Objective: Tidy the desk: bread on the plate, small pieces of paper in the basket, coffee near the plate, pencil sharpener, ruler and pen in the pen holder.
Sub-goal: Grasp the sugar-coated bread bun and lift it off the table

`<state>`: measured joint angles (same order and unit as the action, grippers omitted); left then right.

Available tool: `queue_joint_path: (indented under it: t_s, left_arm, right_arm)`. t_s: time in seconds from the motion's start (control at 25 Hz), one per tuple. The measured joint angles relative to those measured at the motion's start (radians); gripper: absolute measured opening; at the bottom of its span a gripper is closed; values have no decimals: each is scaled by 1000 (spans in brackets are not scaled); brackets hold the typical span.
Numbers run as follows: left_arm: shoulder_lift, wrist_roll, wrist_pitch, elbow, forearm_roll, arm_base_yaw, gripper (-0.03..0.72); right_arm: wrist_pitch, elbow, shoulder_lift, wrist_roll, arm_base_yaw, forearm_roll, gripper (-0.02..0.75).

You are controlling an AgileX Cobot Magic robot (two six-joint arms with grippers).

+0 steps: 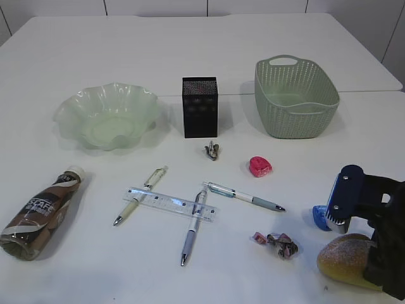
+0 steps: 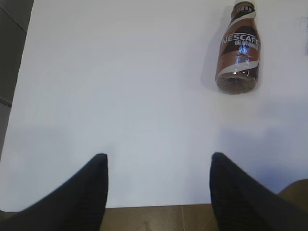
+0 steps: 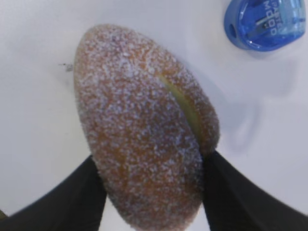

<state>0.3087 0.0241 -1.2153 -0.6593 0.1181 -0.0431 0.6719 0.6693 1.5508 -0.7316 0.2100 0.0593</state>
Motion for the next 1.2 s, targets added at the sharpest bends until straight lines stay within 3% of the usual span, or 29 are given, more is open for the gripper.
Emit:
queue_joint_path:
  t_s: [0.08, 0.24, 0.4, 0.84, 1.2]
  left_arm:
    - [0, 0, 0, 0, 0, 0, 466]
    - [0, 0, 0, 0, 0, 0, 466]
    - [0, 0, 0, 0, -1, 0, 466]
    - [0, 0, 5, 0, -49, 0, 466]
    - [0, -2, 15, 0, -88, 0, 466]
  right_arm:
    - [0, 0, 0, 0, 0, -5, 398]
    - [0, 0, 0, 10, 0, -6, 311]
    - [12, 2, 1, 46, 0, -8, 299]
    - [324, 123, 14, 73, 0, -152, 291]
    - [441, 242, 17, 161, 0, -165, 290]
